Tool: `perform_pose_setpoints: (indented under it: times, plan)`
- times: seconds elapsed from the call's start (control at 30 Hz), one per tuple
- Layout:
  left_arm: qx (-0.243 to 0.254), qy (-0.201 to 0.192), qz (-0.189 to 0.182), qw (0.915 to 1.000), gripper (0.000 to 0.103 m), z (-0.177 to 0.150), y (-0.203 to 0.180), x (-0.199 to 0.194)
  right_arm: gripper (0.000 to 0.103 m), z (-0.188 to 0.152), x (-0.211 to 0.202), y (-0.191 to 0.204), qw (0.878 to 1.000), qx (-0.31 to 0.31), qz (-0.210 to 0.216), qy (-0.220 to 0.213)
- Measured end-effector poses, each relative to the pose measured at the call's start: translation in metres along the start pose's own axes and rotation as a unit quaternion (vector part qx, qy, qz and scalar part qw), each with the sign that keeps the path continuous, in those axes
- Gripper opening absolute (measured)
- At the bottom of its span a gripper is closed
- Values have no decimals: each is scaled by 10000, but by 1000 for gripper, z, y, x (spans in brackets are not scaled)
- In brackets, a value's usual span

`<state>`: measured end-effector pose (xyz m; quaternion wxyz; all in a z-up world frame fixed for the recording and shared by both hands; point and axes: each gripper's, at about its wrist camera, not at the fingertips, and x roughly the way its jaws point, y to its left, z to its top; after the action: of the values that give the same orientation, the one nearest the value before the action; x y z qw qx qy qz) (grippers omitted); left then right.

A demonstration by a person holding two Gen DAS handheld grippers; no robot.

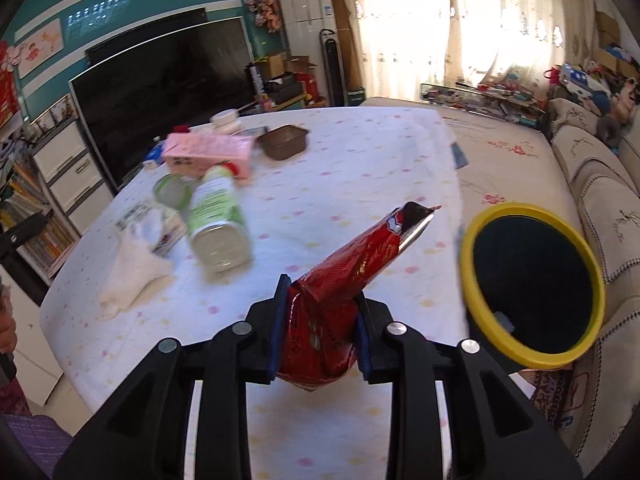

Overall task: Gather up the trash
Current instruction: 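Carry the red wrapper over the bin and open the right gripper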

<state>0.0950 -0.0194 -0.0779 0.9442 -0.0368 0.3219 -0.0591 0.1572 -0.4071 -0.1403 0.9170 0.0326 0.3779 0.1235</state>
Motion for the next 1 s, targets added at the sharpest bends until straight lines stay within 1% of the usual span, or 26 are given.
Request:
perform_pose_setpoints:
  times: [0.1,0.17,0.3,0.43,0.53,0.57,0.6,0.63,0.67,0.8,0.83,0.87,1.0]
  plan:
    - [18,44,-2,10000,92,0,-1,5,29,10,7,-51,9981,355,-497,-37]
    - [46,84,4,10000,92,0,-4,8,31,13,19,-83,9954,602,-747,58]
    - [93,125,18,9999,92,2,-10,13,31,14,49,-134,9896,916,-1061,322]
    - [130,165,36,9998,92,3,-14,19,32,11,76,-166,9846,1116,-1224,559]
    - [153,220,35,9996,92,3,-17,24,38,8,90,-183,9813,1207,-1340,666]
    - [165,236,34,9996,92,3,-17,25,42,8,93,-188,9806,1214,-1377,687]
    - [173,249,34,9995,92,3,-18,27,45,7,94,-191,9800,1214,-1413,701]
    - [179,259,30,9995,92,3,-19,28,53,7,96,-193,9793,1209,-1464,702]
    - [181,266,25,9995,92,2,-20,29,57,7,96,-195,9786,1199,-1521,690]
    - [186,292,6,9994,92,2,-21,31,65,7,94,-201,9768,1225,-1641,626]
    - [189,299,-1,9994,92,2,-21,32,68,8,92,-201,9766,1229,-1664,589]
    - [192,303,-7,9994,92,2,-22,32,70,8,90,-201,9763,1228,-1692,557]
    - [199,308,-22,9993,92,1,-22,33,70,6,72,-191,9762,1252,-1729,374]
